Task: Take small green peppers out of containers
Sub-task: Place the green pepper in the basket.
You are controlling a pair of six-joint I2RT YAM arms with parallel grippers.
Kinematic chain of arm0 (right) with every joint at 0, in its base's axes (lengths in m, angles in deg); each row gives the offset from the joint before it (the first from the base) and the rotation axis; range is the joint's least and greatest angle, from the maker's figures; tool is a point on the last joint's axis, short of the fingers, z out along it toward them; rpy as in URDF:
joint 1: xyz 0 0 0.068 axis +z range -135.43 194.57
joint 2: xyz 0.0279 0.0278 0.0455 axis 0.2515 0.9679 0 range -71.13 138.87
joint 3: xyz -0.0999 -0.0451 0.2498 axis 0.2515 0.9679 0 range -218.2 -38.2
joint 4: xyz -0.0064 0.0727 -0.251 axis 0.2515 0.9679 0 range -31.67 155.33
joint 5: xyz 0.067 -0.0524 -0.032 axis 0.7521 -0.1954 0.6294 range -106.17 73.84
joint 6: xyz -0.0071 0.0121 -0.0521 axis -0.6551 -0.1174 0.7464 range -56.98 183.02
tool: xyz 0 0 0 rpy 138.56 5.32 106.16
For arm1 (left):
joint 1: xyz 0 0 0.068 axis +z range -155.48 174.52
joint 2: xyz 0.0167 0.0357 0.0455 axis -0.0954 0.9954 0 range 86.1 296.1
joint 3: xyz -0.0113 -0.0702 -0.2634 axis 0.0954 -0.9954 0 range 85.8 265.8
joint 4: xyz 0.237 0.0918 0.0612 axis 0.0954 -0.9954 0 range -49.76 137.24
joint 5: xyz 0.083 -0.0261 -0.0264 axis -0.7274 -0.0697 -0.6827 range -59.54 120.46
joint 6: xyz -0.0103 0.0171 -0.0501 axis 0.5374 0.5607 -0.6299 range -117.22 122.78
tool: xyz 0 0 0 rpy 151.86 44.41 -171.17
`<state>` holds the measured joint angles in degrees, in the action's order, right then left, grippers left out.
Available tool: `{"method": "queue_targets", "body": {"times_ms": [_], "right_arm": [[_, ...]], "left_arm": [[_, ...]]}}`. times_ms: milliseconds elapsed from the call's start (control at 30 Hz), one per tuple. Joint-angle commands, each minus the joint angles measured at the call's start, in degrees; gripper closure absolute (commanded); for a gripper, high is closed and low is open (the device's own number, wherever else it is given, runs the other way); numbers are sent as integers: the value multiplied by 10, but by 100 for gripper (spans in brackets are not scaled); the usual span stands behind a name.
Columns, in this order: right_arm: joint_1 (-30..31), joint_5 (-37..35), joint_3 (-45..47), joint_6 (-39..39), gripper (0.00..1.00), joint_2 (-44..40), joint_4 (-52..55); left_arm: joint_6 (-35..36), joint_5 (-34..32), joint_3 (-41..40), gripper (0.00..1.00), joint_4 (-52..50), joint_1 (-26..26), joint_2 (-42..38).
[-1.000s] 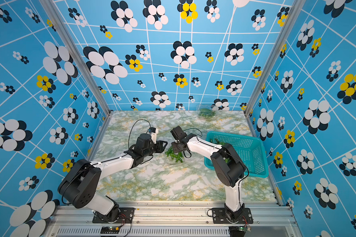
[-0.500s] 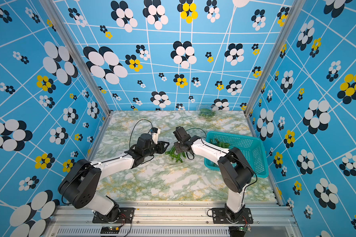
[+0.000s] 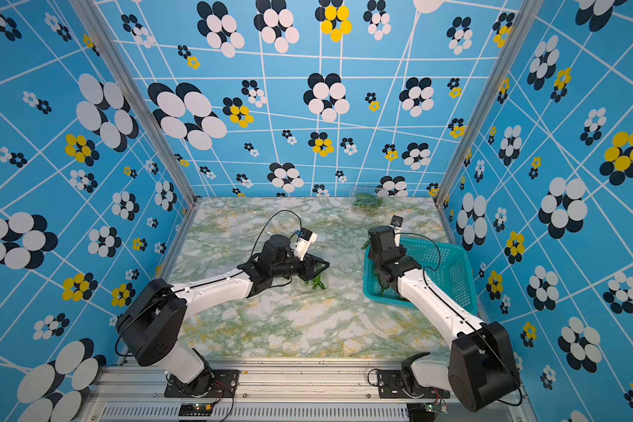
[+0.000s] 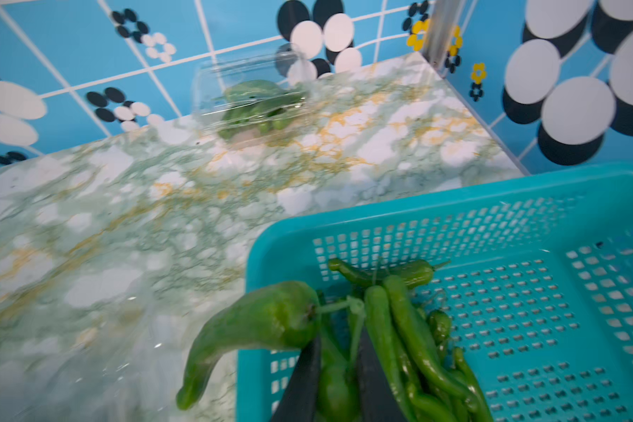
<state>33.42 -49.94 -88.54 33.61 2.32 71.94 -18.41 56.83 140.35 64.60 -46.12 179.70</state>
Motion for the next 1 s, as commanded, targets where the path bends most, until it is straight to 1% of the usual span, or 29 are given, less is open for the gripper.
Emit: {"method": "queue_targets", "body": {"times_ms": [0, 100, 133, 267, 333, 367, 433, 567, 600, 667, 767, 800, 833, 867, 933, 967], "right_arm": [[-31, -40, 16, -77, 94, -6, 37], [-46, -40, 12, -95, 92, 26, 55], [-48, -39, 5, -100, 89, 41, 65], [-57, -19, -20, -120, 70, 86, 95], [-58, -10, -24, -119, 60, 96, 94], [-58, -3, -23, -117, 56, 95, 90], [-57, 9, -22, -111, 53, 86, 80], [-39, 13, 10, -69, 52, 33, 16], [-29, 12, 13, -54, 52, 24, 6], [-1, 4, 6, -23, 52, 14, -7], [55, -3, -15, 34, 51, 26, -28], [67, 20, -23, 58, 51, 36, -37], [80, 35, -35, 67, 51, 53, -34], [89, 66, -47, 74, 51, 70, -37], [101, 178, -57, 95, 52, 101, -61], [114, 208, -57, 102, 52, 113, -80]], "left_arm": [[40, 17, 30, 60, -56, -13, 20], [43, 5, 37, 60, -63, -15, 31], [44, 2, 39, 60, -69, -15, 34], [51, -14, 46, 60, -87, -16, 37], [52, -21, 44, 60, -86, -16, 35], [53, -25, 43, 60, -87, -16, 33], [53, -42, 38, 60, -84, -16, 27], [49, -114, 23, 60, -86, -14, 8], [46, -145, 21, 60, -92, -14, 3], [39, -175, 7, 61, -85, -5, -9], [12, -241, -22, 60, -72, 13, -36], [3, -261, -32, 60, -68, 19, -46], [-11, -286, -43, 60, -68, 27, -57], [-24, -309, -53, 59, -69, 35, -68], [-43, -334, -66, 59, -73, 52, -84], [-53, -352, -73, 59, -80, 59, -93]]}}
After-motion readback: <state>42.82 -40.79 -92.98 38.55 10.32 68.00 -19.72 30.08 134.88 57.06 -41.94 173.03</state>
